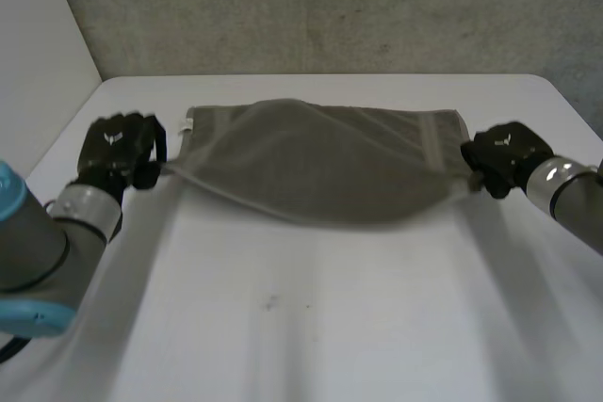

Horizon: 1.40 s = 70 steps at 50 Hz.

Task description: Fold the towel.

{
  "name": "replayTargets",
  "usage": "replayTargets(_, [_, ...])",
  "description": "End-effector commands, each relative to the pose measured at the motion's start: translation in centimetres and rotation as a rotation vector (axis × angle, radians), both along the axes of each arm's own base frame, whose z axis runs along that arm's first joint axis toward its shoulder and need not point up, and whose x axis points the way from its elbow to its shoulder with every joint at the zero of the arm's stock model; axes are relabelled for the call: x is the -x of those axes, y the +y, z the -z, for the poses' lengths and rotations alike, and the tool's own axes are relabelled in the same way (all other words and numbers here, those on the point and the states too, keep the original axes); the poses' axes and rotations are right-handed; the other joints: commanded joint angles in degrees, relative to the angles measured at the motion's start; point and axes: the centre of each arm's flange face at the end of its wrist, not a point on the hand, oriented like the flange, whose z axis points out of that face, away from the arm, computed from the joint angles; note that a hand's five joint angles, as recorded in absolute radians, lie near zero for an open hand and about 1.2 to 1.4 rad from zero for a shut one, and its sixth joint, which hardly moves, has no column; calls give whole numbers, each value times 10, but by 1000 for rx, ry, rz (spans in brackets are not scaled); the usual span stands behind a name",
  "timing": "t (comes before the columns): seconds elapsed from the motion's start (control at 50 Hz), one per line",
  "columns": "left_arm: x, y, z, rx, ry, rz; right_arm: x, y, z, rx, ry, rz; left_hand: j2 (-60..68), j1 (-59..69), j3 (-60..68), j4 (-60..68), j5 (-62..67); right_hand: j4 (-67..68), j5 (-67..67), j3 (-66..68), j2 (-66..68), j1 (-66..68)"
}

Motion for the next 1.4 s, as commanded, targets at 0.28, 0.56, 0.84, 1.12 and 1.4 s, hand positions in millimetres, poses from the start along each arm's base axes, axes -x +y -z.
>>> replayTargets(0.28, [-36,98,-57,36,-143,-18,60,75,-63,-254,195,22,102,118,102,101,114,31,34,32,35,36])
replayTargets(0.56, [-15,30,-17,-26,-143,94,54,17,-36,-172,209,80,102,118,102,101,114,31,34,32,35,36])
replayTargets(0.84, [34,-65,9,41,-136,54,14,-61,-12,-16,101,143,102,118,102,101,114,31,34,32,35,36])
replayTargets(1.12, [59,-110,29,102,-124,11,-12,-114,22,125,113,192,102,118,102,101,114,-669,-666,-668,-665,-664])
replayTargets(1.4, [59,-88,14,74,-123,-26,-6,-113,-47,185,-197,335,-598,-582,-598,-599,-586,-669,-666,-668,-665,-664])
